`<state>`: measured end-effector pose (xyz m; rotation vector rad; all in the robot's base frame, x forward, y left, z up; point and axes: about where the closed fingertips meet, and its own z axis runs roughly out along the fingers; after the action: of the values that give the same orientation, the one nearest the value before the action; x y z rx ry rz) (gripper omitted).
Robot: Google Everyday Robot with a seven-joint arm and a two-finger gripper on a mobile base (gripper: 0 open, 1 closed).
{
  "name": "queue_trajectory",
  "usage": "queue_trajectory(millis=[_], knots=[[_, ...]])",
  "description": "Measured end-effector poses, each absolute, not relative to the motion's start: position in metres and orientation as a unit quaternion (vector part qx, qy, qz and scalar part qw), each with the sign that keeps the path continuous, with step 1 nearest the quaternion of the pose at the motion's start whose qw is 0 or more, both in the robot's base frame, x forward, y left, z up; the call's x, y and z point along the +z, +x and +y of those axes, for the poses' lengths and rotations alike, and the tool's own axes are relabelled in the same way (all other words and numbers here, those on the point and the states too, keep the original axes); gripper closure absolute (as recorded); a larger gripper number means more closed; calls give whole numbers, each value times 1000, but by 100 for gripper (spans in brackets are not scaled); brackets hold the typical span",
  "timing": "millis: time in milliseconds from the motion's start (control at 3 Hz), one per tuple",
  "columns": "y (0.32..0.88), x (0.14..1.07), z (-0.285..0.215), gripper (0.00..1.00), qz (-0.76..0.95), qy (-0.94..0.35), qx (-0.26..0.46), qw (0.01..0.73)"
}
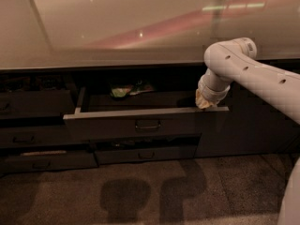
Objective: Open top drawer
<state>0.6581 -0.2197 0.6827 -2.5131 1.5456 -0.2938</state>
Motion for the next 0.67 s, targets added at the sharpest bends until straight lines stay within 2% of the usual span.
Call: queue_trajectory(millis=[667], knots=[[653,683,-219,100,518,-845,-97,87]])
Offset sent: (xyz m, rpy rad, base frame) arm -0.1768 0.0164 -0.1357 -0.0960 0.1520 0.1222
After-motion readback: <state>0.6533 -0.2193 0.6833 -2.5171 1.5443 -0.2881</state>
